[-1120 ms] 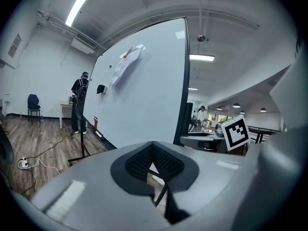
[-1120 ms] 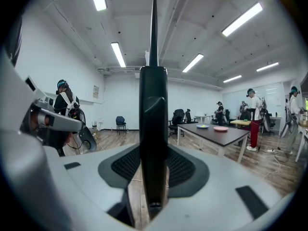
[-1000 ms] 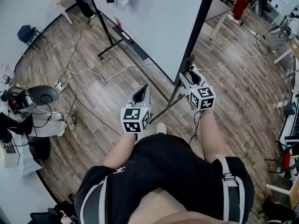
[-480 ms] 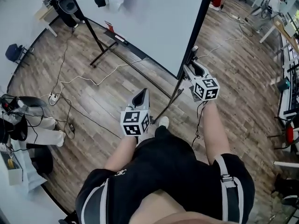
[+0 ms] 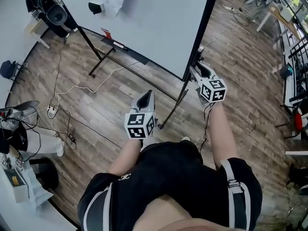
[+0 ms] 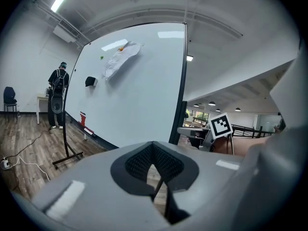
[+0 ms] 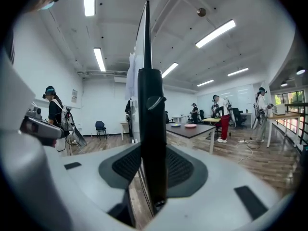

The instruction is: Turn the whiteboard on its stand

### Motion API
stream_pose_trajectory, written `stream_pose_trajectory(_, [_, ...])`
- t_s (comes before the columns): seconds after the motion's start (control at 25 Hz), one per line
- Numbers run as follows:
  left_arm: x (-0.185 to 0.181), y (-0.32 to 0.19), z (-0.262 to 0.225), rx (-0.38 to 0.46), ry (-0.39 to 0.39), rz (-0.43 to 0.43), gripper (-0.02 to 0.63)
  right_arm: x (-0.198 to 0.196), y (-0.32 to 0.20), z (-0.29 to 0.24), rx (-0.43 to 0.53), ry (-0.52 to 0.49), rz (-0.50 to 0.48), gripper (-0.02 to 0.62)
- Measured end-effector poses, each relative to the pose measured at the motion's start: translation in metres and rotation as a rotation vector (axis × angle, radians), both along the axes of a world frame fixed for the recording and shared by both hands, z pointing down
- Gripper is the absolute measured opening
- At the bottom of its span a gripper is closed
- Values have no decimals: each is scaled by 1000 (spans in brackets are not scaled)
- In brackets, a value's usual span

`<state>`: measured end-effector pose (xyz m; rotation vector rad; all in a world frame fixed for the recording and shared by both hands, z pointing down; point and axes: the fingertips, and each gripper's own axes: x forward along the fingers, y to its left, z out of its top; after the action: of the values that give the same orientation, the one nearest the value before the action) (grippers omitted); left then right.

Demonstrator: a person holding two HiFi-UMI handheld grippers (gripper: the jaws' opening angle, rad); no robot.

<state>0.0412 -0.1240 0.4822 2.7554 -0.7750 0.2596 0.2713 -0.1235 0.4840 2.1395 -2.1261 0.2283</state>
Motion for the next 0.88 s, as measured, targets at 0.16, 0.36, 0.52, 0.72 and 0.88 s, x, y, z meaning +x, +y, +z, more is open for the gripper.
stream_pose_trajectory(0.16, [28, 18, -8, 11, 13, 19, 9, 13, 23, -1, -20, 6, -6, 161])
stream_pose_trajectory(0.36, [50, 28, -10, 10, 11, 32, 9, 28, 48, -2, -8, 1, 23, 158])
stream_pose_trajectory(0.52, [57, 37, -5, 6, 5, 35, 9, 38, 70, 0, -5, 14, 44, 156])
stream_pose_trajectory(0.72, [67, 39, -5, -7, 8, 38, 9, 48, 86, -2, -2, 20, 69, 153])
stream_pose_trajectory(0.88, [78, 46, -2, -11, 8, 53, 9, 56, 100, 0, 1, 21, 98, 152])
